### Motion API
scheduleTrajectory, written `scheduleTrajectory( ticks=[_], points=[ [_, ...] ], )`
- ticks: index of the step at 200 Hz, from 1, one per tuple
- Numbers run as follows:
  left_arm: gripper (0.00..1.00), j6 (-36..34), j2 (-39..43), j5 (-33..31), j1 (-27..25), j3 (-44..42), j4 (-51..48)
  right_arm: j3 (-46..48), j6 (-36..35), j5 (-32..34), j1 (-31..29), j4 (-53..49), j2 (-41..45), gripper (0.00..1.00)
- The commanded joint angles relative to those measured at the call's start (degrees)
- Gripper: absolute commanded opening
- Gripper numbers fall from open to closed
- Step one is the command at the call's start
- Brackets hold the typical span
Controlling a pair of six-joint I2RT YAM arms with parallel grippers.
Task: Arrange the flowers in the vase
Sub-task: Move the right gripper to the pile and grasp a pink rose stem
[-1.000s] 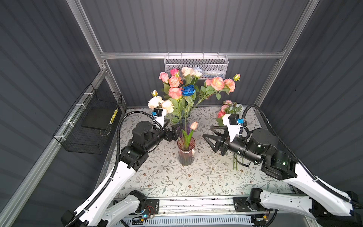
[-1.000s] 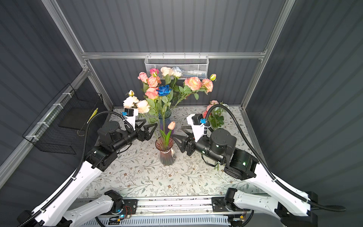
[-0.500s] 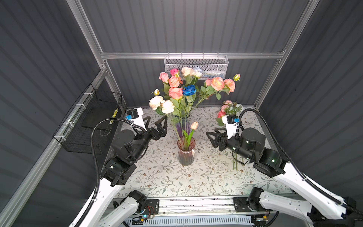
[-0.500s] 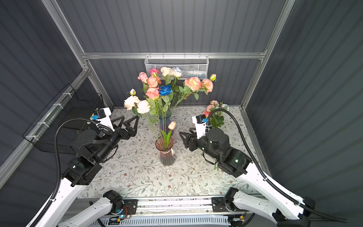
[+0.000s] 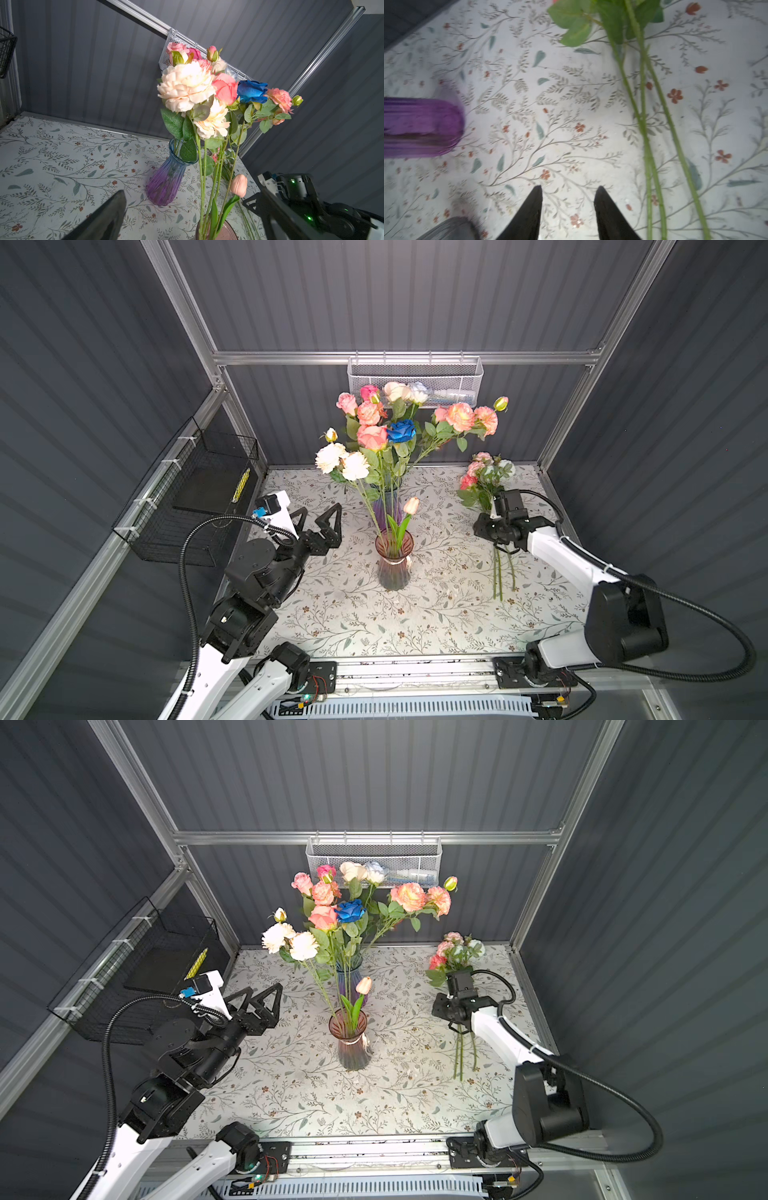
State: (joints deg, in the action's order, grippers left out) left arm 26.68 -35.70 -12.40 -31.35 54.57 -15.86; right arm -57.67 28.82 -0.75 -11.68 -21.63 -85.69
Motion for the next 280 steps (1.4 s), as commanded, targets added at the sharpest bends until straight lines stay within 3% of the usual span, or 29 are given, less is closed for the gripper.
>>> scheduleTrajectory(
  ticks=[1, 49, 146, 213, 280],
  points=[
    [1.00, 1.04, 0.98, 0.58, 0.00, -0.45, -1.87, -5.24, -2.43, 3.53, 3.10, -3.61, -5.89, 0.42],
    [1.00, 1.21, 1.43, 0.60, -0.02, -1.11, -3.32, -14.56, -7.78, 7.22, 4.34, -8.32, -17.96, 0.38],
    [1.00, 1.43, 1.07, 0.66, -0.02, -1.40, -3.83, -27.40, -12.01, 11.90, 4.48, -14.87, -30.06, 0.33],
    [1.00, 0.88, 1.25, -0.14, 0.04, -1.22, -4.64, -36.68, -13.08, 8.83, 4.48, -21.96, -38.40, 0.29],
    [1.00, 0.53, 1.34, -0.64, 0.02, -1.06, -4.85, -32.29, -14.82, -1.61, 4.15, -15.05, -32.06, 0.04]
  ],
)
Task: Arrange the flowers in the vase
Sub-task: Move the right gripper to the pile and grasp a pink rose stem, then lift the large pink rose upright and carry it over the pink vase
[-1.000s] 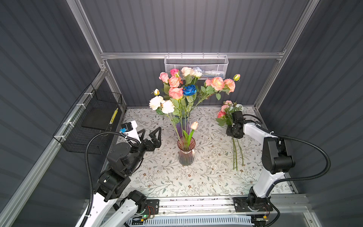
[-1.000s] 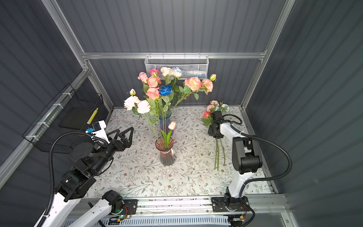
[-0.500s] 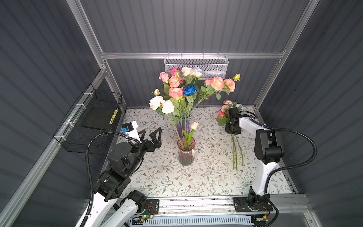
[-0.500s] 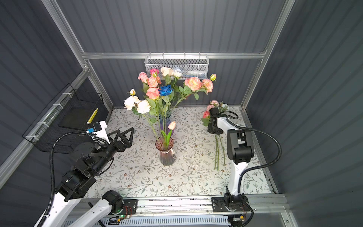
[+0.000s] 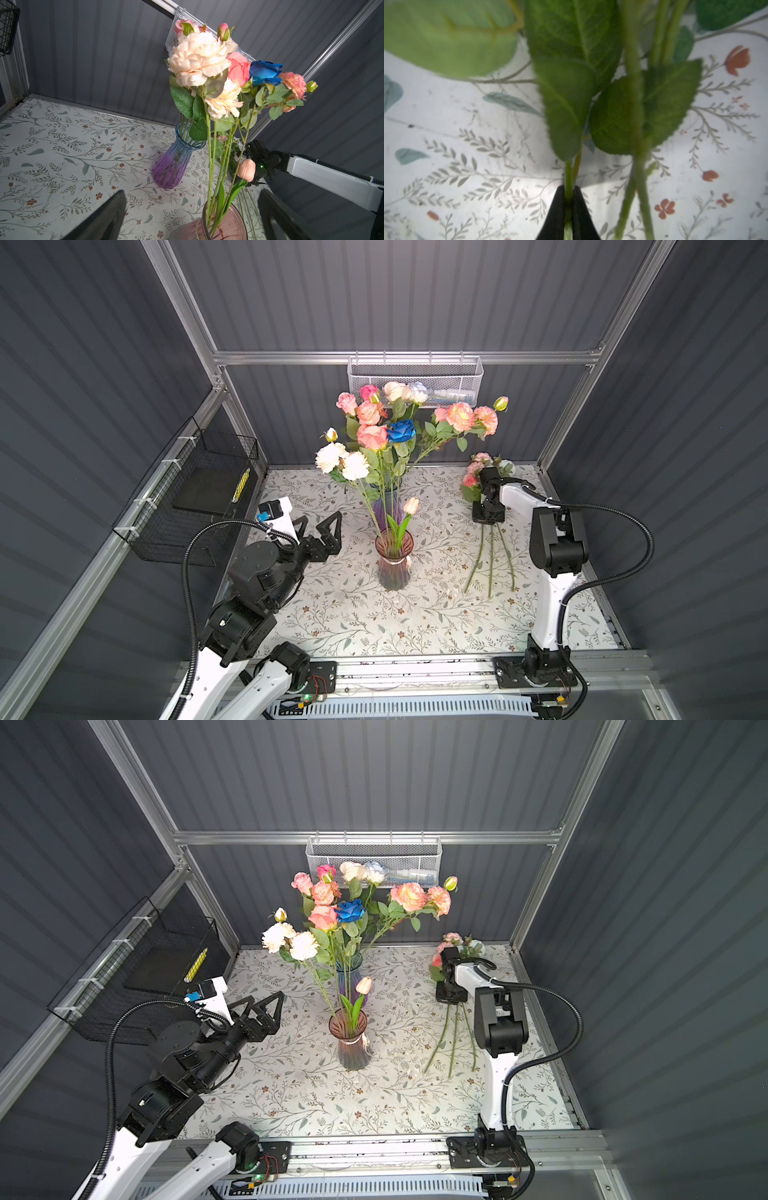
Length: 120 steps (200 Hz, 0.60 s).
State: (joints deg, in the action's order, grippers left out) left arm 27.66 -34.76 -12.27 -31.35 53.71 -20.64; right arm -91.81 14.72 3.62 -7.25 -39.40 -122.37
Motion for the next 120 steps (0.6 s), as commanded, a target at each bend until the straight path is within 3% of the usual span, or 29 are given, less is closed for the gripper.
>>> scheduleTrajectory(
  ticks=[1, 13, 73, 120],
  points=[
    [1.00, -0.45, 0.40, -0.80, 0.00, -0.26, -0.08, 1.96, -0.73, -6.16, -0.30, 2.82, 4.87, 0.04],
    [1.00, -0.41, 0.25, -0.77, -0.02, -0.27, 0.00, 3.67, -0.49, -8.21, -0.31, 4.89, 7.20, 0.00],
    [1.00, -0.48, 0.31, -1.00, -0.02, 0.17, -0.38, 16.20, 5.53, -20.62, 0.04, 16.24, 22.29, 0.00],
    [1.00, -0.95, 0.68, -1.17, -0.02, 0.91, -1.10, 27.46, 10.41, -19.86, -0.01, 21.89, 38.27, 0.00]
  ],
)
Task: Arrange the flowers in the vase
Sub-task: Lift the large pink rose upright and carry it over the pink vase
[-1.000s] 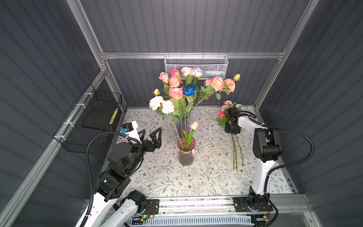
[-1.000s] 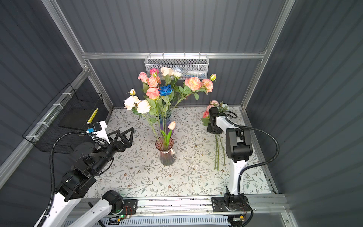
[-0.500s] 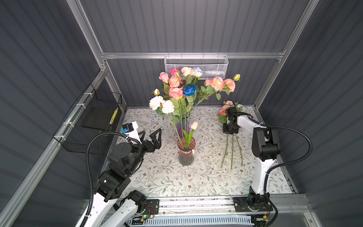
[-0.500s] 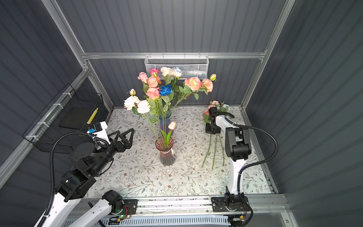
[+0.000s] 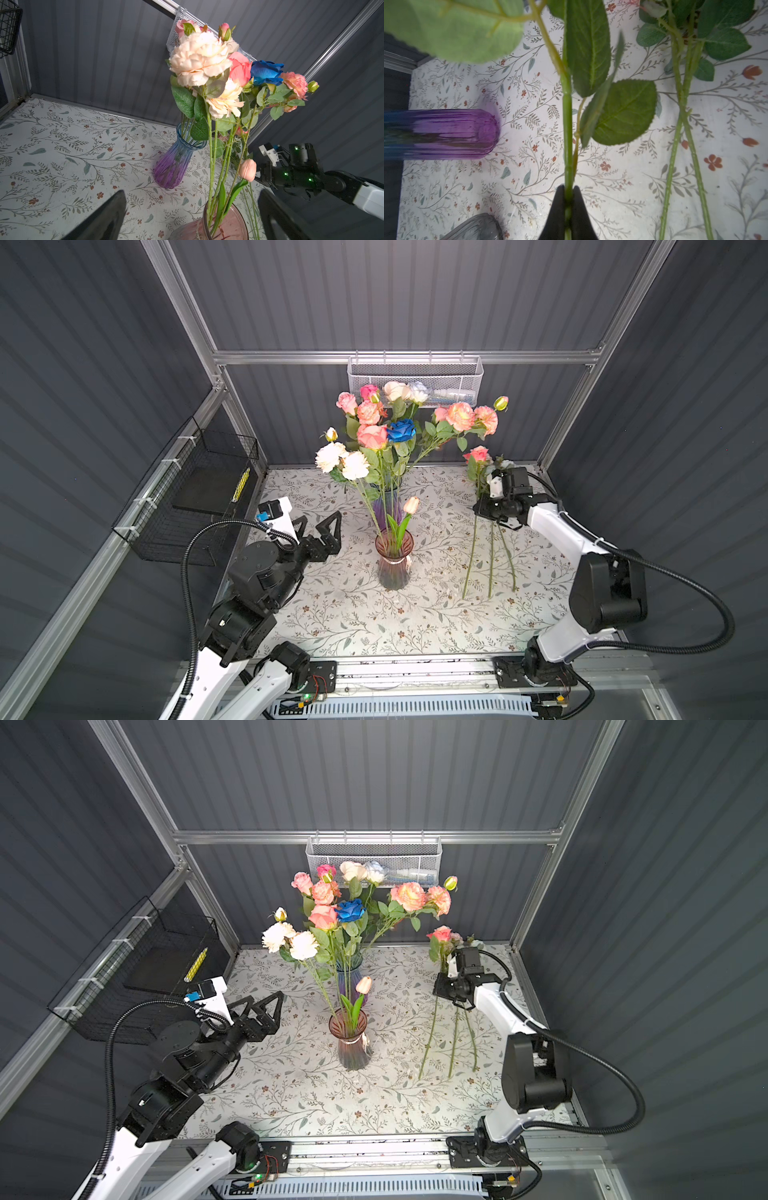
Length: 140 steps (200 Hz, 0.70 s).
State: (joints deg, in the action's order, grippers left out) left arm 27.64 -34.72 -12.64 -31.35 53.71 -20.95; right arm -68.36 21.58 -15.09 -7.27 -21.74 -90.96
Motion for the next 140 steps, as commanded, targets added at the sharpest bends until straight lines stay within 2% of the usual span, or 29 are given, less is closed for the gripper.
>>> scheduleTrajectory(
  ticks=[1, 37, 68, 104, 122, 140],
  points=[
    [1.00, -0.92, 0.63, -0.76, -0.02, 0.89, -0.82, 4.19, 3.60, -1.12, -0.01, 4.28, 7.25, 0.00],
    [1.00, -0.95, 1.28, -1.15, -0.02, 0.89, -1.32, 10.23, 5.95, 3.52, -0.03, 3.62, 19.54, 0.00],
    [1.00, -0.92, 1.71, -1.62, -0.02, 1.04, -2.05, 11.58, 6.05, 7.95, -0.13, 0.69, 30.57, 0.00],
    [1.00, -0.74, 2.29, -1.78, 0.02, 0.90, -2.39, 10.52, 6.02, 6.40, -0.73, -0.24, 40.93, 0.00],
    [1.00, -0.61, 2.39, -1.89, -0.01, 1.11, -2.53, 7.05, 3.47, 7.81, -4.73, -3.00, 43.32, 0.00],
    [1.00, -0.64, 2.29, -1.77, -0.02, 1.18, -2.60, 2.08, -0.73, 14.28, -14.47, -4.87, 42.72, 0.00]
  ],
)
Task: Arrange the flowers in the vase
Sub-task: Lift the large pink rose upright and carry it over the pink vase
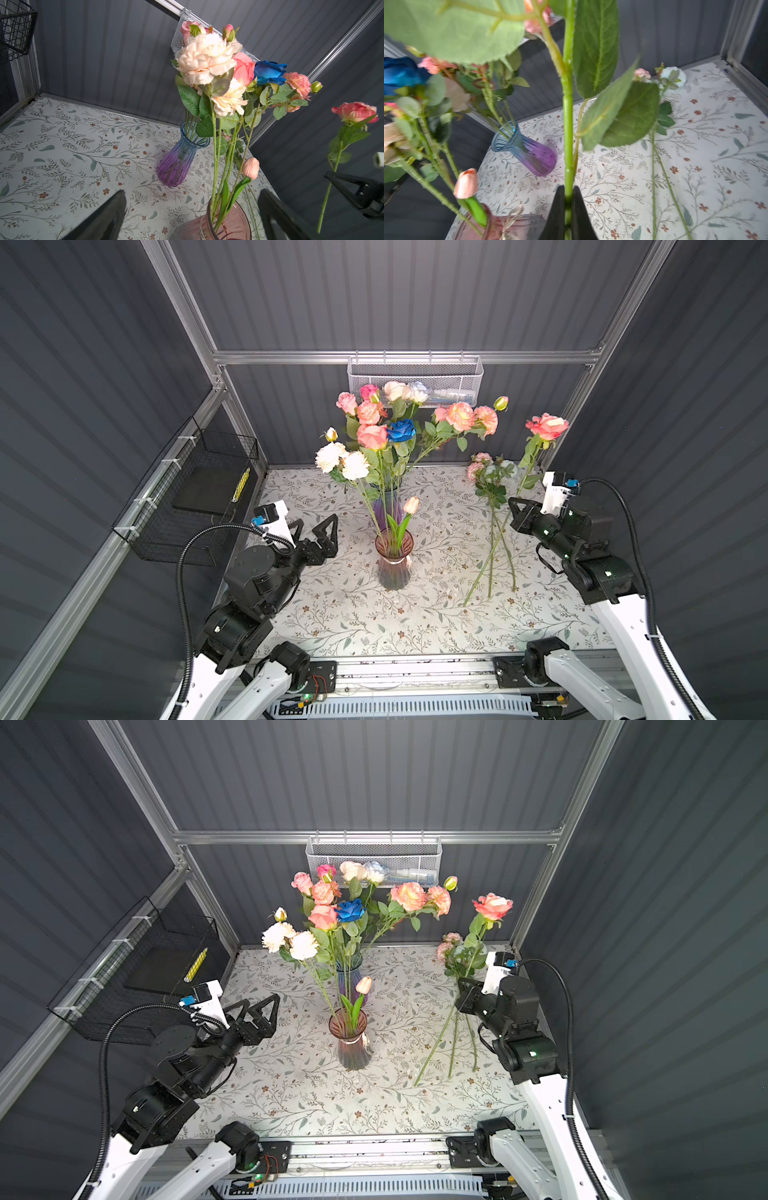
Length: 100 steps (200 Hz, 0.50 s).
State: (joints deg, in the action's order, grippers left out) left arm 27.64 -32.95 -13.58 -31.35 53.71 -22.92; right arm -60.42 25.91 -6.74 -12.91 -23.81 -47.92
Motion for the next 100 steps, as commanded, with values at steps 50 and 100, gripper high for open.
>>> scheduleTrajectory(
  ticks=[50, 100],
  points=[
    [1.00, -0.48, 0.68, -0.77, 0.00, 1.32, -0.72, -15.53, -11.10, 13.10, -28.95, 6.97, -7.62, 0.00],
    [1.00, -0.27, 0.78, -0.78, 0.00, 1.83, -1.50, -21.58, -25.39, 19.25, -40.74, 25.99, -19.72, 0.00]
  ],
)
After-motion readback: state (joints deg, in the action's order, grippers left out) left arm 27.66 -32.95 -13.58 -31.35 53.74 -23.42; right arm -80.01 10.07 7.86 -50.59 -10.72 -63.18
